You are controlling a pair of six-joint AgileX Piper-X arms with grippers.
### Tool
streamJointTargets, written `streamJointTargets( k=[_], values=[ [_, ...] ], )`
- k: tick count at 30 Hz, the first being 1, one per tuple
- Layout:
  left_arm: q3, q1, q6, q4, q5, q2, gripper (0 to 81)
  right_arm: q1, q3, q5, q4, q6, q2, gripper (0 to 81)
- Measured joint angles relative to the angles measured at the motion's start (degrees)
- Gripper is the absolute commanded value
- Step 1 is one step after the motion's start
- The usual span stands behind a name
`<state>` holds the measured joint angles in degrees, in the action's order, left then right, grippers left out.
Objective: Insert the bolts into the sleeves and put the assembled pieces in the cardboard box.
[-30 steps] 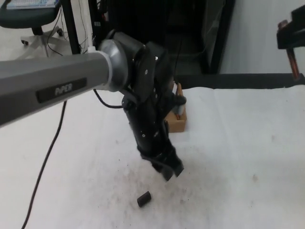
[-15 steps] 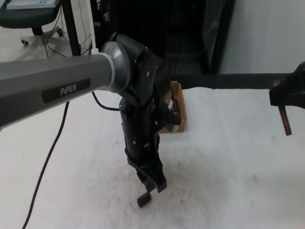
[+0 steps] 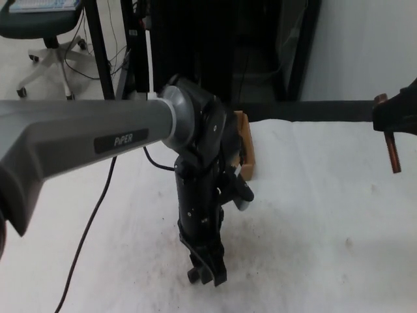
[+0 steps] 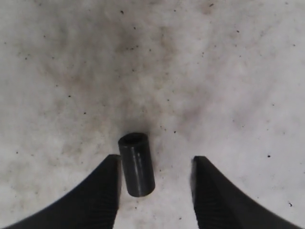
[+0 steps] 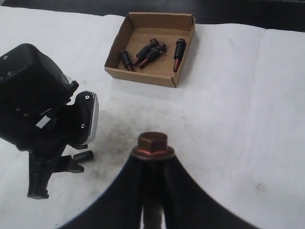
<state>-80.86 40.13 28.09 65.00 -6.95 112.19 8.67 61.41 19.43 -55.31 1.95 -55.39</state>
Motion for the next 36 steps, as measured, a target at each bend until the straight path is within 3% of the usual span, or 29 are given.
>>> streamJointTargets(
  k=[7,36],
  values=[
    [0.0,0.0,-6.76,-3.38,0.0,-0.02,44.0,0.0,0.0,0.0,0.0,0.0,0.0,0.8],
    [0.0,0.0,-11.41,2.79,0.3,1.43,44.0,0.0,0.0,0.0,0.51,-0.12,0.0,0.8]
  ],
)
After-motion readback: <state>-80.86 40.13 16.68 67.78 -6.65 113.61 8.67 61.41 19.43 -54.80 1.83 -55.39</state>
